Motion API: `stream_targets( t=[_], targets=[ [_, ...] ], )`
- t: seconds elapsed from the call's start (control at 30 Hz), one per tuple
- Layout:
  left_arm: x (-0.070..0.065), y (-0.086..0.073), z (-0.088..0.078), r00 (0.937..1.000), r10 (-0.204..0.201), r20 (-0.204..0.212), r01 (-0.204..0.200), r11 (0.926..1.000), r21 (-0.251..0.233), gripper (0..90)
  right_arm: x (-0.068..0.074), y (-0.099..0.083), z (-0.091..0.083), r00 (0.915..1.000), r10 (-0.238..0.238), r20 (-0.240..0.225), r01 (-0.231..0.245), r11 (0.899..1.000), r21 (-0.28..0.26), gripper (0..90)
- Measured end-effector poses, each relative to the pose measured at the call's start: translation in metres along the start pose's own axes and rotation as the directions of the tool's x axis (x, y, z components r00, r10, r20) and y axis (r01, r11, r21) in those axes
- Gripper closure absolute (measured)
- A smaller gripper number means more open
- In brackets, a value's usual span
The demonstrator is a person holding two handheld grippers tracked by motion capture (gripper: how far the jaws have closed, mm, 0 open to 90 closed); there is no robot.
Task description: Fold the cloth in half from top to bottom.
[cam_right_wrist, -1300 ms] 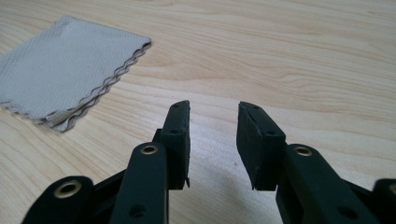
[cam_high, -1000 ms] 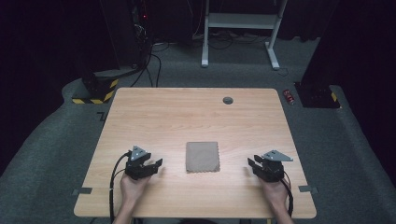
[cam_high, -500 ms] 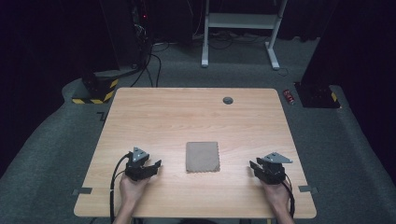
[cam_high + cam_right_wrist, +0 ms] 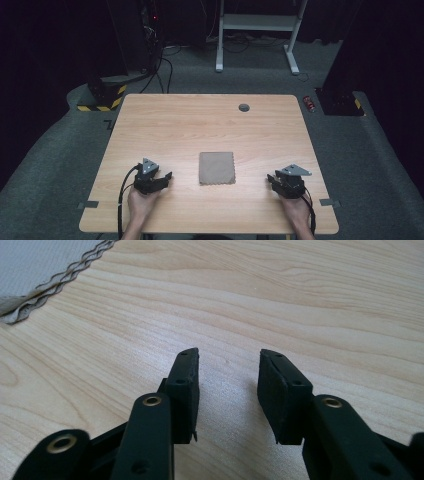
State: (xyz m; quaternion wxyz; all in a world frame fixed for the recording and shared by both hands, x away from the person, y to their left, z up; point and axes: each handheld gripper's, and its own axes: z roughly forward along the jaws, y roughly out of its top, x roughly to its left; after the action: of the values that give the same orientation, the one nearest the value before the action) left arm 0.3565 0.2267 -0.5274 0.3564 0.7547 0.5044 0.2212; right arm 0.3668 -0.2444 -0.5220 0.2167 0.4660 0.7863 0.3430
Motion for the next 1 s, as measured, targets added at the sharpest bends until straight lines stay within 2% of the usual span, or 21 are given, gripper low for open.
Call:
stream_targets(
  t=[0.17, 0.4, 1.0],
  targets=[
    [-0.0028, 0.0003, 0.0009, 0.9996, 0.024, -0.013, -0.024, 0.9997, 0.005, 36.5, -0.0005, -0.0002, 0.0001, 1.0, -0.001, 0.002, 0.001, 1.0, 0.002, 56.8],
    [-0.0025, 0.0002, 0.0011, 0.9996, 0.019, -0.019, -0.019, 0.9998, 0.01, 32.8, -0.0003, -0.0002, 0.0004, 0.9999, -0.002, -0.015, 0.003, 1.0, 0.009, 45.8],
    [-0.0032, 0.0001, 0.001, 0.9996, 0.019, -0.019, -0.019, 0.9997, 0.014, 29.6, 0.001, -0.0002, 0.0006, 0.9999, 0.004, -0.01, -0.004, 1.0, 0.013, 42.2]
  ],
)
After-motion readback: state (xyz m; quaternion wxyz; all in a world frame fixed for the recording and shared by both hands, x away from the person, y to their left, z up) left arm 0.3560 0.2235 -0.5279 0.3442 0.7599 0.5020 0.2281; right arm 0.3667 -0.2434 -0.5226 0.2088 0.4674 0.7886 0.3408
